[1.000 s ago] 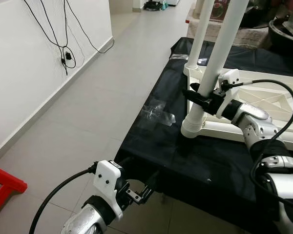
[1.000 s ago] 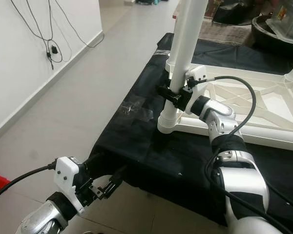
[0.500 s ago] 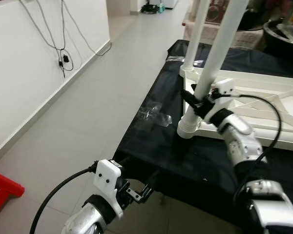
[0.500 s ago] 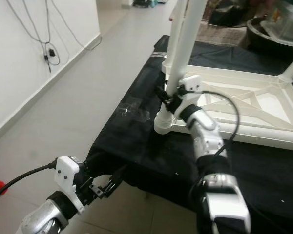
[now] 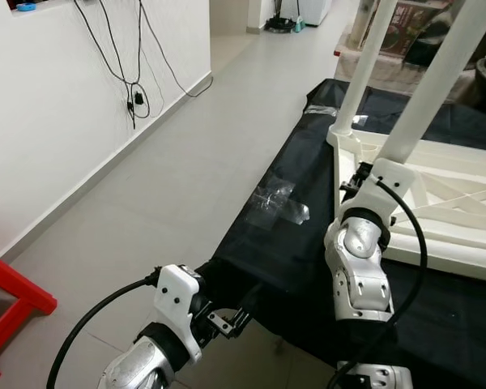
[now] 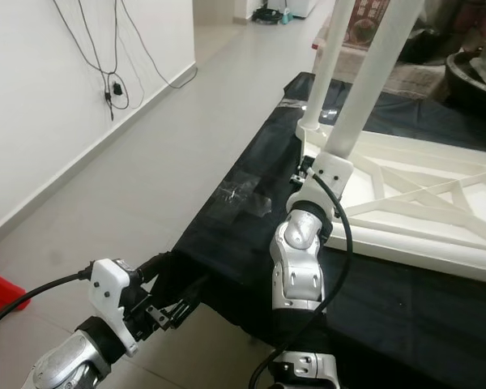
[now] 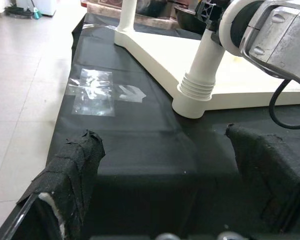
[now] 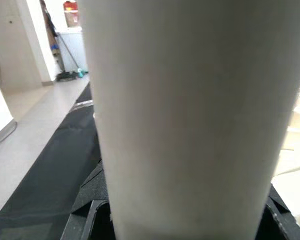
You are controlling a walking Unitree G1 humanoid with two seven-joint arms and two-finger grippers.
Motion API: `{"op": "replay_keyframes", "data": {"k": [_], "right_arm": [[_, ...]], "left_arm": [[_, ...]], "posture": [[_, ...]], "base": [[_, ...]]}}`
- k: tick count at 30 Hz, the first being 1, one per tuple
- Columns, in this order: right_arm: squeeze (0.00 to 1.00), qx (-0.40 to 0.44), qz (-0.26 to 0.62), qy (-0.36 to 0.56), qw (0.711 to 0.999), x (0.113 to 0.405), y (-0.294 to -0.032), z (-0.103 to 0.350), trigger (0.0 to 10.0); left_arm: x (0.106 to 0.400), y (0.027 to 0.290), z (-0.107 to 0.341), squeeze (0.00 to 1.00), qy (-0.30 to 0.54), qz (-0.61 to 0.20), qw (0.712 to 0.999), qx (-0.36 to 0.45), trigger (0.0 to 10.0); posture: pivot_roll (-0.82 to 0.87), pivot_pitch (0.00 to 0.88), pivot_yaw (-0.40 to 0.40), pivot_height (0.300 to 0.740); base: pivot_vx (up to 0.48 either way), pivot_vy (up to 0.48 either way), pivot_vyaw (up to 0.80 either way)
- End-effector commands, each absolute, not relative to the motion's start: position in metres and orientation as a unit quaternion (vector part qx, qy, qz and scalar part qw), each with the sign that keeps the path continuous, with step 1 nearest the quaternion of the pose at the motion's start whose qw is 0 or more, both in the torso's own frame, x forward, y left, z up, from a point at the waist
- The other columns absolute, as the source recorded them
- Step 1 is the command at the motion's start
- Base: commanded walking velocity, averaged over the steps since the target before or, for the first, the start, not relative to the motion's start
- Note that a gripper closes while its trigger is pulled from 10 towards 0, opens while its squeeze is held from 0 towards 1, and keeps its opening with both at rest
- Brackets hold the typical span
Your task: Building children table
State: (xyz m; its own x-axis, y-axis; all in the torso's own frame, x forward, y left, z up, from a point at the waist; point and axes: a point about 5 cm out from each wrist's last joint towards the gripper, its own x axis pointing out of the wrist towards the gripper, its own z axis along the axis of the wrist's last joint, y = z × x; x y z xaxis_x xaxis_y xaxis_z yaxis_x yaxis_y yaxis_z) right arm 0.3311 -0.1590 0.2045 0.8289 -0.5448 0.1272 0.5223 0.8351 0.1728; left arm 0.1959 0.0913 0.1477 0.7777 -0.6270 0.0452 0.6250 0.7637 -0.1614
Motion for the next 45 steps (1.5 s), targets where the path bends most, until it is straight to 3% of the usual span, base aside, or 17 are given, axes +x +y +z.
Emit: {"op": "replay_keyframes", "data": {"k": [1, 2, 7, 8, 14, 15, 20, 24, 28, 31, 36, 37, 39, 45], "right_arm": [[0.00, 0.149, -0.251, 0.031, 0.956, 0.323, -0.118, 0.163, 10.0], [0.00, 0.142, -0.214, 0.029, 0.966, 0.326, -0.115, 0.165, 10.0], [0.00, 0.125, -0.191, 0.031, 0.973, 0.325, -0.115, 0.167, 10.0], [1.00, 0.122, -0.187, 0.023, 0.975, 0.323, -0.117, 0.169, 10.0], [1.00, 0.094, -0.177, -0.004, 0.980, 0.321, -0.125, 0.175, 10.0], [0.00, 0.082, -0.160, -0.019, 0.983, 0.321, -0.129, 0.178, 10.0], [0.00, 0.088, -0.041, -0.071, 0.993, 0.327, -0.140, 0.189, 10.0], [0.00, 0.101, 0.140, -0.064, 0.983, 0.335, -0.162, 0.189, 10.0], [0.00, 0.092, 0.196, -0.053, 0.975, 0.339, -0.173, 0.192, 10.0], [0.00, 0.070, 0.294, -0.032, 0.953, 0.347, -0.180, 0.199, 10.0], [0.00, 0.058, 0.369, -0.021, 0.927, 0.351, -0.178, 0.204, 10.0], [0.00, 0.061, 0.433, -0.009, 0.899, 0.353, -0.173, 0.209, 10.0], [0.00, 0.061, 0.433, -0.009, 0.899, 0.353, -0.173, 0.209, 10.0], [0.00, 0.018, 0.561, 0.023, 0.827, 0.352, -0.155, 0.211, 10.0]], "left_arm": [[0.196, 0.090, 0.143, 0.00, 0.014, -0.334, 0.939, -0.084, 10.0], [0.196, 0.090, 0.143, 0.00, 0.013, -0.334, 0.939, -0.084, 10.0], [0.196, 0.090, 0.143, 0.00, 0.013, -0.334, 0.939, -0.085, 10.0], [0.196, 0.090, 0.143, 0.00, 0.013, -0.334, 0.939, -0.085, 10.0], [0.196, 0.090, 0.143, 0.00, 0.012, -0.334, 0.939, -0.086, 10.0], [0.197, 0.090, 0.142, 0.00, 0.013, -0.335, 0.938, -0.086, 10.0], [0.199, 0.089, 0.141, 0.00, 0.013, -0.337, 0.937, -0.086, 10.0], [0.201, 0.088, 0.139, 0.00, 0.012, -0.338, 0.937, -0.086, 10.0], [0.202, 0.088, 0.139, 0.00, 0.011, -0.337, 0.937, -0.086, 10.0], [0.203, 0.087, 0.138, 0.00, 0.011, -0.337, 0.937, -0.086, 10.0], [0.203, 0.088, 0.138, 0.00, 0.009, -0.337, 0.938, -0.085, 10.0], [0.204, 0.088, 0.138, 0.00, 0.009, -0.337, 0.938, -0.086, 10.0], [0.204, 0.088, 0.138, 0.00, 0.009, -0.337, 0.938, -0.086, 10.0], [0.204, 0.087, 0.138, 0.00, 0.008, -0.339, 0.937, -0.088, 10.0]], "posture": [[0.12, 0.162, -0.027, 0.740], [0.12, 0.162, -0.027, 0.740], [0.11, 0.159, -0.028, 0.740], [0.11, 0.159, -0.028, 0.740], [0.11, 0.150, -0.024, 0.740], [0.10, 0.143, -0.024, 0.740], [0.10, 0.128, -0.024, 0.740], [0.09, 0.113, -0.029, 0.740], [0.09, 0.107, -0.030, 0.740], [0.10, 0.101, -0.033, 0.740], [0.10, 0.096, -0.038, 0.740], [0.11, 0.095, -0.039, 0.740], [0.11, 0.095, -0.039, 0.740], [0.12, 0.099, -0.042, 0.740]], "base": [[0.000, 0.000, 0.00], [0.000, 0.000, 0.00], [0.000, 0.000, 0.00], [0.000, 0.000, 0.00], [0.000, 0.000, 0.00], [0.000, 0.000, 0.00], [0.000, 0.000, 0.00], [0.000, 0.000, 0.00], [0.000, 0.000, 0.00], [0.000, 0.000, 0.00], [0.000, 0.000, 0.00], [0.000, 0.000, 0.00], [0.000, 0.000, 0.00], [0.000, 0.000, 0.00]]}}
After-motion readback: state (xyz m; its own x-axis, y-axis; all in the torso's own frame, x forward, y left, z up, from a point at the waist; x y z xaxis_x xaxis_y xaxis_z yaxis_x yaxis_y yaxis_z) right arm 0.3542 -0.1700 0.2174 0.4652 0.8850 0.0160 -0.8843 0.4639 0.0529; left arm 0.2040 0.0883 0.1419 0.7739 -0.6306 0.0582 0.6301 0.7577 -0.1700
